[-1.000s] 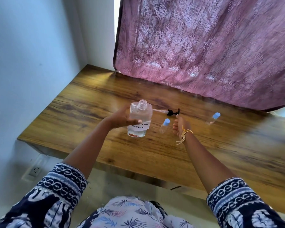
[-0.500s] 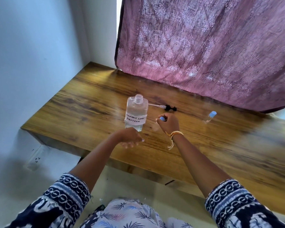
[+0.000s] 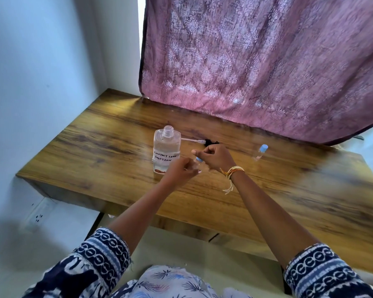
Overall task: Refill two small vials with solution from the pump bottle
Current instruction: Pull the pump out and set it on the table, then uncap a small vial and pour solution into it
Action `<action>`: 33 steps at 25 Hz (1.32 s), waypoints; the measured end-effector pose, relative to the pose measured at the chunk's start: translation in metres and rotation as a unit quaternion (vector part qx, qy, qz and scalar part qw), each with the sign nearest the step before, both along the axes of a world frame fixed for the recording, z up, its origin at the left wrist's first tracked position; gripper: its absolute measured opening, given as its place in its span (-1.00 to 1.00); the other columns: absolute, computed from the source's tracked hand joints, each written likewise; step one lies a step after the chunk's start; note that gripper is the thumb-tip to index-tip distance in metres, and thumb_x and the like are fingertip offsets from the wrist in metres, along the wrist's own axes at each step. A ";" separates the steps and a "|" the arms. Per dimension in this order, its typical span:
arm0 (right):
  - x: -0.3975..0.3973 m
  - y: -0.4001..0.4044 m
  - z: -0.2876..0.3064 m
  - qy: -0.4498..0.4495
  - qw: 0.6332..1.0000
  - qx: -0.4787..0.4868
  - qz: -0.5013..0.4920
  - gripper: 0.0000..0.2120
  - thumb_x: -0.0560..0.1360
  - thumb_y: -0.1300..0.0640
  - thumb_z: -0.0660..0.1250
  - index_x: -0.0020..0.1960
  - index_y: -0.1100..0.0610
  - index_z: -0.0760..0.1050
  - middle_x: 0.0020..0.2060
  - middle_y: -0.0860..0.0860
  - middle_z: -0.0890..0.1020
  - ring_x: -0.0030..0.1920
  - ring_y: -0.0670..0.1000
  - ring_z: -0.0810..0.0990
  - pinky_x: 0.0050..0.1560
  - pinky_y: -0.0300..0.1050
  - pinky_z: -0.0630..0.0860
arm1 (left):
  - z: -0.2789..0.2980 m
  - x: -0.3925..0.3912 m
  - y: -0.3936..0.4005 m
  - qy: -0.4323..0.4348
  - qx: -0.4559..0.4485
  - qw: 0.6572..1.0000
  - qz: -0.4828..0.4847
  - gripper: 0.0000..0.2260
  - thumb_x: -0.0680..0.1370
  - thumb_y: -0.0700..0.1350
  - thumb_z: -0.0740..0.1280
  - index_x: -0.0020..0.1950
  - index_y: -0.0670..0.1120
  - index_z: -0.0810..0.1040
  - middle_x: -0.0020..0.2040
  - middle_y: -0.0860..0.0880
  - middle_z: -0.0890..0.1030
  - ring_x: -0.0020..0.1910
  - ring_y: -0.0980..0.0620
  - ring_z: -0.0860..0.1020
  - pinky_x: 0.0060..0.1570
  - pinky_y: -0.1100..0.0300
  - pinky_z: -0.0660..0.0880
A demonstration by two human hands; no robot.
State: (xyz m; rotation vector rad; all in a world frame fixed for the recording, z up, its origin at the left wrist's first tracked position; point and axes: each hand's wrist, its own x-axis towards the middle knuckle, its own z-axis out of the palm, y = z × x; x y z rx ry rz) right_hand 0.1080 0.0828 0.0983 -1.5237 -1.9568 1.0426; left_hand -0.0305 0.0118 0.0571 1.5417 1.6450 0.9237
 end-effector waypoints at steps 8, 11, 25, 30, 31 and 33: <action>0.006 -0.002 0.005 -0.031 0.999 0.002 0.016 -0.70 0.47 -0.04 0.39 -0.28 0.11 0.41 -0.66 -0.12 0.43 -0.71 -0.17 0.34 -0.59 -0.33 0.29 | 0.007 0.007 0.002 -0.059 -0.005 0.996 -0.060 -0.86 0.50 -0.24 0.41 -0.08 -0.33 0.56 -0.15 -0.31 0.65 -0.20 -0.23 0.61 -0.06 -0.18 0.56; 0.011 0.000 0.010 -0.035 0.998 0.007 0.050 -0.74 0.52 0.03 0.36 -0.27 0.10 0.40 -0.54 -0.07 0.41 -0.66 -0.17 0.35 -0.49 -0.25 0.29 | 0.011 0.008 0.006 -0.095 -0.016 0.991 -0.091 -0.90 0.52 -0.33 0.36 -0.07 -0.39 0.54 -0.14 -0.42 0.61 -0.20 -0.13 0.58 -0.03 -0.28 0.56; 0.020 0.000 0.002 0.115 0.992 -0.049 0.019 -0.74 0.43 0.40 0.39 0.11 0.28 0.60 0.03 0.21 0.67 -0.01 -0.02 0.61 0.09 -0.09 0.58 | -0.014 0.016 0.026 -0.050 -0.033 0.997 -0.051 -0.85 0.46 -0.14 0.47 -0.11 -0.21 0.60 -0.15 -0.09 0.63 -0.13 -0.04 0.57 -0.07 0.12 0.45; 0.017 0.009 -0.003 0.086 0.992 -0.087 -0.041 -0.70 0.42 0.15 0.49 0.06 0.29 0.59 -0.18 0.12 0.63 -0.13 0.05 0.61 0.02 0.03 0.62 | -0.015 0.013 0.034 -0.062 -0.037 0.996 -0.048 -0.88 0.44 -0.16 0.49 -0.10 -0.13 0.59 -0.19 -0.06 0.58 -0.17 0.02 0.52 -0.12 0.15 0.43; 0.017 0.011 -0.003 0.086 0.992 -0.085 -0.046 -0.73 0.42 0.19 0.48 0.05 0.30 0.59 -0.22 0.10 0.62 -0.14 0.05 0.61 0.02 0.03 0.62 | -0.014 0.012 0.035 -0.064 -0.037 0.996 -0.047 -0.87 0.43 -0.17 0.50 -0.12 -0.11 0.57 -0.23 -0.05 0.54 -0.21 0.02 0.48 -0.16 0.15 0.40; 0.018 0.016 -0.002 0.091 0.992 -0.085 -0.027 -0.76 0.43 0.29 0.45 0.08 0.30 0.58 -0.24 0.06 0.61 -0.15 0.01 0.59 0.00 -0.04 0.62 | -0.013 0.013 0.037 -0.058 -0.042 0.996 -0.046 -0.85 0.42 -0.17 0.51 -0.15 -0.11 0.55 -0.31 0.00 0.47 -0.29 0.06 0.41 -0.24 0.18 0.35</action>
